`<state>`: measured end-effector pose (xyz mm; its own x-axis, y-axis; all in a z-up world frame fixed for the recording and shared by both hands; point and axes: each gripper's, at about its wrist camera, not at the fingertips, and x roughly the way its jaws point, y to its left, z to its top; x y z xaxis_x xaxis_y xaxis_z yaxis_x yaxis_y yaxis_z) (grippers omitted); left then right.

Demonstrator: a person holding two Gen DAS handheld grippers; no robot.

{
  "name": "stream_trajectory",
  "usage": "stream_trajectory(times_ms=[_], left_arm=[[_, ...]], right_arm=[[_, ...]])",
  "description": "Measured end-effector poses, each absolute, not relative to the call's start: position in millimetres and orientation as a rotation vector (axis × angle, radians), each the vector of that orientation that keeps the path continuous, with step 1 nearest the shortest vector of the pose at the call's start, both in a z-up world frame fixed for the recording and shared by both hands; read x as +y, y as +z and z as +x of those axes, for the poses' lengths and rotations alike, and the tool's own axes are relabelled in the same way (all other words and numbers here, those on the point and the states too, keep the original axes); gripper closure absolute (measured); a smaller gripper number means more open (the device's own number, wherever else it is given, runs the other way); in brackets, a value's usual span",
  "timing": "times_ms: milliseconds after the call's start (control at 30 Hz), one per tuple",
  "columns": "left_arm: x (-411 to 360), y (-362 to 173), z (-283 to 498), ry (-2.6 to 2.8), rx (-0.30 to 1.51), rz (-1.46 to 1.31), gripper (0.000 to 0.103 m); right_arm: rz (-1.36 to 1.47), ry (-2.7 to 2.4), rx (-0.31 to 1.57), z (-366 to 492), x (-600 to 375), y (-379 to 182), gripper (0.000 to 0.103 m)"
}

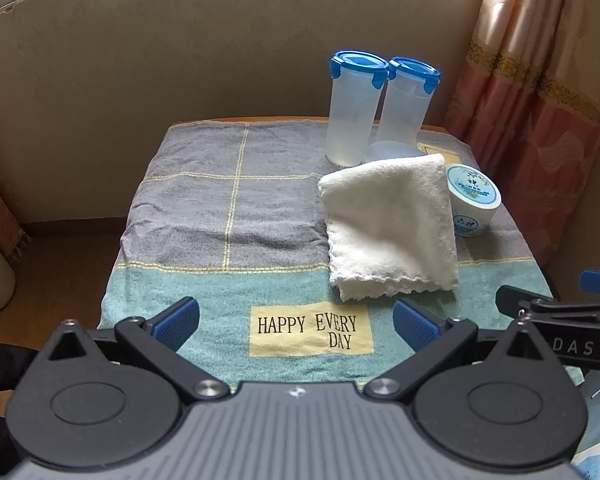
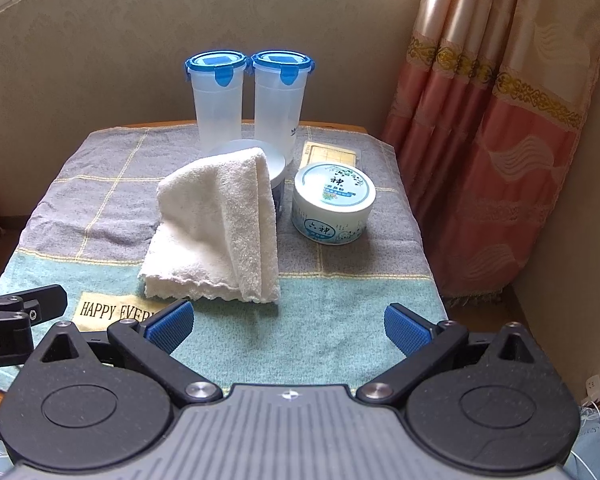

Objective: Clean container
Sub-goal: 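Move the right tool to the white cloth and close on its edge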

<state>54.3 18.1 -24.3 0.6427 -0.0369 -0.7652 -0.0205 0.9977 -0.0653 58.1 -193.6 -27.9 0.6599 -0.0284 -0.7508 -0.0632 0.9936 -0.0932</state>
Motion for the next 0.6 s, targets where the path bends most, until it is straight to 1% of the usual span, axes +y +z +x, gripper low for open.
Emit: stream_trajectory(times_ms=[300,600], left_arm=[[21,-37,76,-0.02,0.862,-0.057,0.0],[20,-51,88,-0.042,0.806,-0.022,0.0]], right_arm=[[-0.074,0.073,0.821,82,-202,-35,0.0],[-0.049,0.133,0.759,98,-213,-34,0.0]])
